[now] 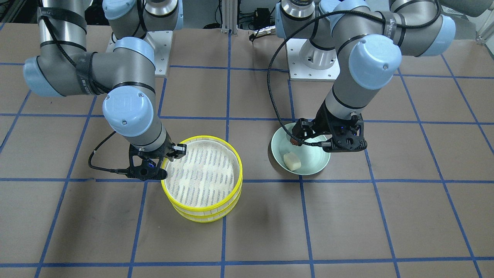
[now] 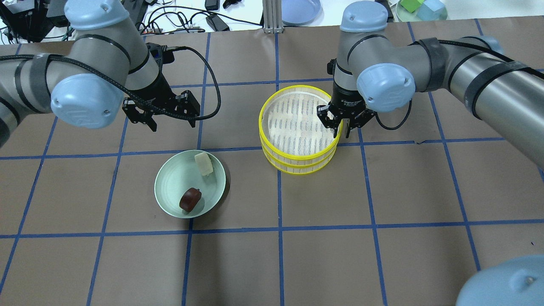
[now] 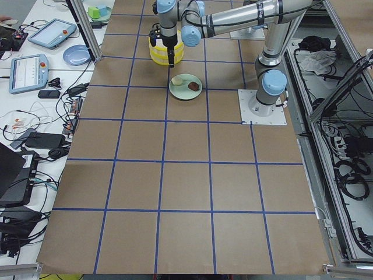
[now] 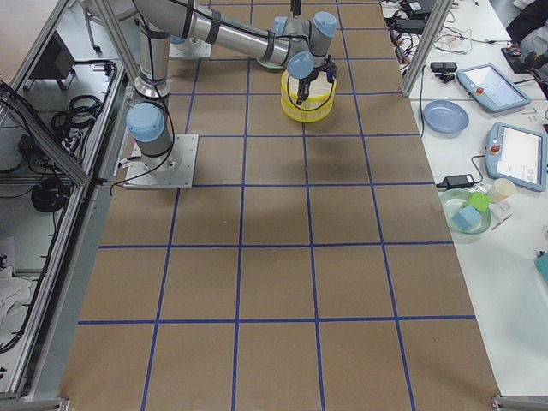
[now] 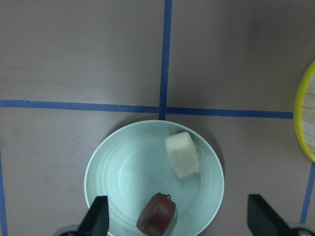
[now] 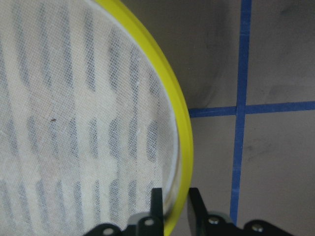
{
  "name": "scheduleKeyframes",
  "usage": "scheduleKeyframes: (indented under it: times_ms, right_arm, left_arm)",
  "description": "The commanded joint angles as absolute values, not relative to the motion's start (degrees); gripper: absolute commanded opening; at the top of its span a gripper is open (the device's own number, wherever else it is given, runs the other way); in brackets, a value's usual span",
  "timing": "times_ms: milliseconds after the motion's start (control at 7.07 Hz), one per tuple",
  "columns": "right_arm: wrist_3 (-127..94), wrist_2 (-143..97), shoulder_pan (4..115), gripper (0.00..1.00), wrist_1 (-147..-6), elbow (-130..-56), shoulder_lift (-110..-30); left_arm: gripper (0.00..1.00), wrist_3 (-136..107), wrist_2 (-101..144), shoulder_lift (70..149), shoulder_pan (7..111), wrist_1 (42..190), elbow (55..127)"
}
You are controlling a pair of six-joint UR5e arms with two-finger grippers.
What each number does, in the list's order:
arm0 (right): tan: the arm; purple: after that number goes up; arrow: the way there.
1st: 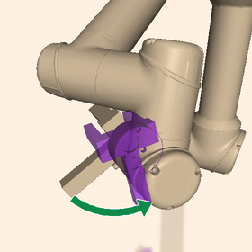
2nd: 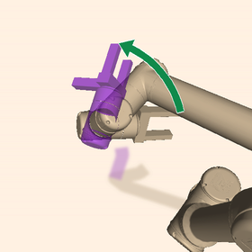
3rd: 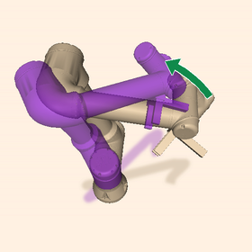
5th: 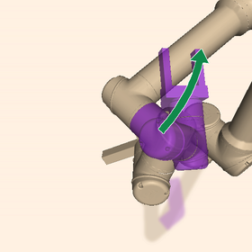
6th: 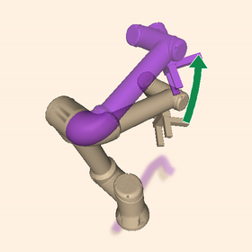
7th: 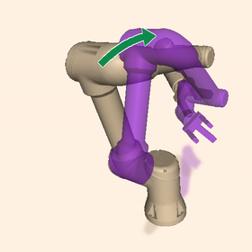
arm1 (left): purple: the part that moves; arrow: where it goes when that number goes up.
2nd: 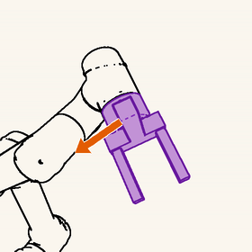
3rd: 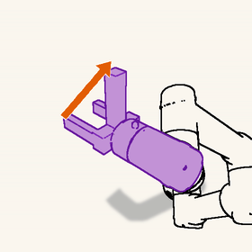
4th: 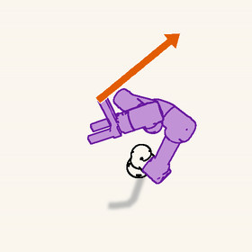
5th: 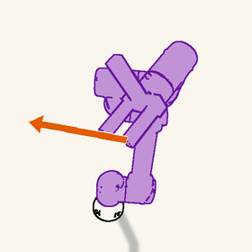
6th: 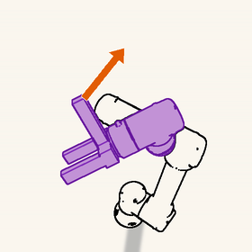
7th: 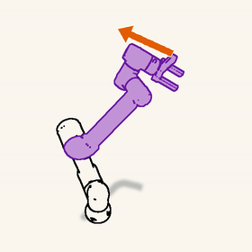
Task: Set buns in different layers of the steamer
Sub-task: 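Lift top steamer tier aside with right gripper while left grasps white bun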
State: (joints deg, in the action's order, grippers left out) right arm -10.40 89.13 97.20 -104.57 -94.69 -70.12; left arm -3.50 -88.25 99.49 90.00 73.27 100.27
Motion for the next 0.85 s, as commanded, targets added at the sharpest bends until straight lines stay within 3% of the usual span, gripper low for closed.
scheduleKeyframes:
  times_ms: [0, 707]
  right_arm:
    - [-10.9, 89.1, 97.2, 0.0, -104.5, -94.2, -70.3]
    - [-9.6, 89.5, 92.7, 0.0, -100.4, -87.8, -71.9]
  left_arm:
    - [1.0, -3.4, -87.8, 104.6, 90.0, 68.7, 102.1]
    - [1.0, -3.5, -87.8, 113.4, 90.4, 66.2, 102.9]
